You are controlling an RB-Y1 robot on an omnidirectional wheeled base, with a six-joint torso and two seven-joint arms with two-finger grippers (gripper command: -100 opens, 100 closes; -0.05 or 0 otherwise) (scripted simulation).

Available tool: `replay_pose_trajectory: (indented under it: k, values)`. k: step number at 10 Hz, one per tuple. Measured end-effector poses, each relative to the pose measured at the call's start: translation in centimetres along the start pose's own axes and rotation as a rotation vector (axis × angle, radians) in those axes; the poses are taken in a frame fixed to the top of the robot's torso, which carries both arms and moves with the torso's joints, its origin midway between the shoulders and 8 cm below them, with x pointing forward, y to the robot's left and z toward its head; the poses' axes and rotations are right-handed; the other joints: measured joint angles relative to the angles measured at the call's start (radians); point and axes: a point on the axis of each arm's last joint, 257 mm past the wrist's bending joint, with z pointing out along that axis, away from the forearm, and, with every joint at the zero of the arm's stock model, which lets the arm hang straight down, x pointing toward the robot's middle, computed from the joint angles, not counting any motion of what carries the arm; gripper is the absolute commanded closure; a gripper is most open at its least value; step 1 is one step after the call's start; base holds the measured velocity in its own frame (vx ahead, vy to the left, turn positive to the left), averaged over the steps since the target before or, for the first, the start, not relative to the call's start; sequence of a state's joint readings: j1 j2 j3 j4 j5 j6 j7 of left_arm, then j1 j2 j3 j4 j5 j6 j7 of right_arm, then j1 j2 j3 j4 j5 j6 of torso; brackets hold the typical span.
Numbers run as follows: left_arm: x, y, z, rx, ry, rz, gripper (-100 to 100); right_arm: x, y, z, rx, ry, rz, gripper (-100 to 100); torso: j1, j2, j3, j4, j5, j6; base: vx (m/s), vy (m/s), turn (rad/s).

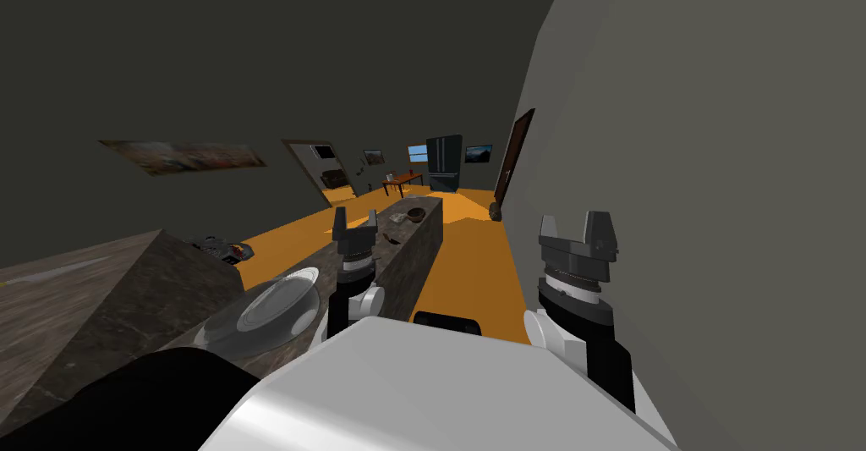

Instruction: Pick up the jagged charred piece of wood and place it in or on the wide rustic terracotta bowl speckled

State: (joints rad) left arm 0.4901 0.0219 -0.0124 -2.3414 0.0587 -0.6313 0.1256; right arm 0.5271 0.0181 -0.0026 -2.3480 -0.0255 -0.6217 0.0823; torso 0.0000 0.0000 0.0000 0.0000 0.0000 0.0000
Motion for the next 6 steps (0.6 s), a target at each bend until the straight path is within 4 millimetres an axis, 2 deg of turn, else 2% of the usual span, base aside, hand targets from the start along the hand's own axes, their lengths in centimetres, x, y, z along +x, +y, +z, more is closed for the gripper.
replay_pose_trajectory:
  k: [4,6]
  values:
    - [-0.7,1.3,0.0,-0.079,0.036,0.016,-100,0.0,0.0,0.0,0.000,0.000,0.000,0,-0.005,-0.004,-0.002,-0.001,-0.001,0.000,0.048,-0.074,0.088]
    - [-1.8,2.5,-0.4,-0.142,0.043,0.027,-100,0.0,0.0,0.0,0.000,0.000,0.000,0,-0.005,-0.004,-0.002,-0.001,-0.001,0.000,0.059,-0.089,0.120]
